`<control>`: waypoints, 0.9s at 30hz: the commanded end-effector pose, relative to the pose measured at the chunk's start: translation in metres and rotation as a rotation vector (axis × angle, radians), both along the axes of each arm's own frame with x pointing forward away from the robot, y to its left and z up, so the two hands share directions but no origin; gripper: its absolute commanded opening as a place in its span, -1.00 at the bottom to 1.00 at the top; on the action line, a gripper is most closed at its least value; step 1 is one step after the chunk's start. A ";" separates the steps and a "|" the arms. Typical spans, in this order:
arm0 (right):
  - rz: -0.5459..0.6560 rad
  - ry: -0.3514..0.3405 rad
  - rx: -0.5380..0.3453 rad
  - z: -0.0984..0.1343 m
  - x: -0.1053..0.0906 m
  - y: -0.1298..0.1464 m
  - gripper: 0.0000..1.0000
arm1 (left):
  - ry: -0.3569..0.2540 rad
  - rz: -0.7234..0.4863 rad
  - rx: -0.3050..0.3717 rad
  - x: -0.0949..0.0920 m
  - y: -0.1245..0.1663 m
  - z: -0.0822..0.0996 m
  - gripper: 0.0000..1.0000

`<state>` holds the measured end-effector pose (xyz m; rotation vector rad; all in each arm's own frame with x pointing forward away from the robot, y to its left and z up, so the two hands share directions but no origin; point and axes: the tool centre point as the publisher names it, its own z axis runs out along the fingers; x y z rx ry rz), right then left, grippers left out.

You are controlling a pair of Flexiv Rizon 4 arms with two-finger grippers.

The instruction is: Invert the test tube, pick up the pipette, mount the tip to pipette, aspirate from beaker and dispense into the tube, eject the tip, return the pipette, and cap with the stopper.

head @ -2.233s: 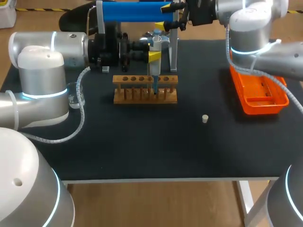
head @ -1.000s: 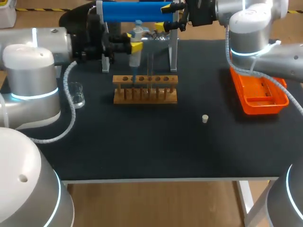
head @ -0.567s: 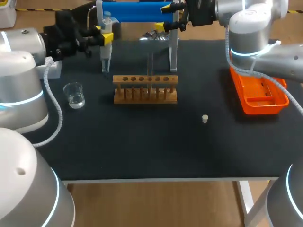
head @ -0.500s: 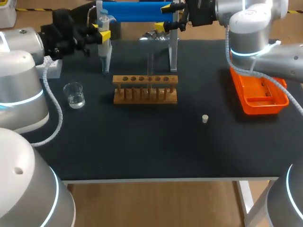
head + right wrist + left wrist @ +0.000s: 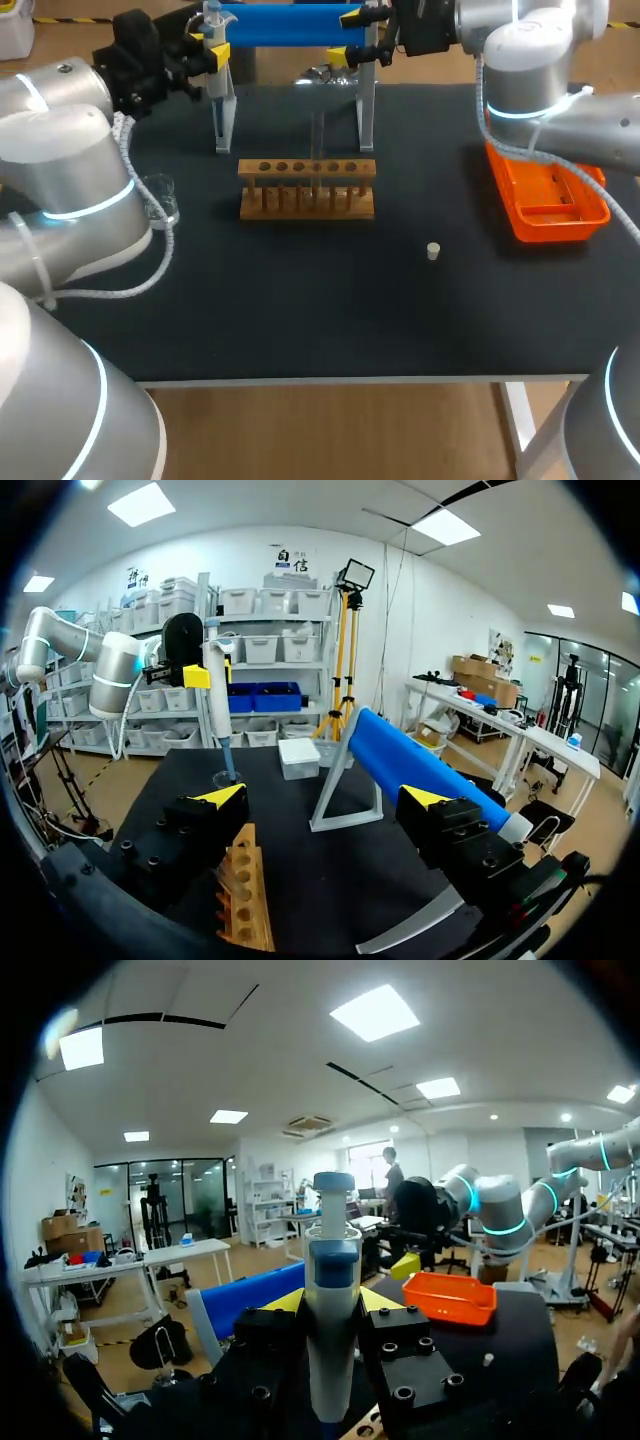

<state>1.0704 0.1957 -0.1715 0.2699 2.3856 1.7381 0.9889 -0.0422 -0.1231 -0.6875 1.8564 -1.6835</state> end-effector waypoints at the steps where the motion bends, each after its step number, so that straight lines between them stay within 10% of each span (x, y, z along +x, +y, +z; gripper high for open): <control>1: 0.001 0.001 -0.001 0.000 0.000 -0.001 1.00 | -0.011 0.132 -0.003 0.018 -0.017 -0.006 -1.00; 27: 0.001 0.001 -0.001 0.000 0.000 -0.001 1.00 | 0.066 0.422 0.034 0.073 -0.034 -0.015 -1.00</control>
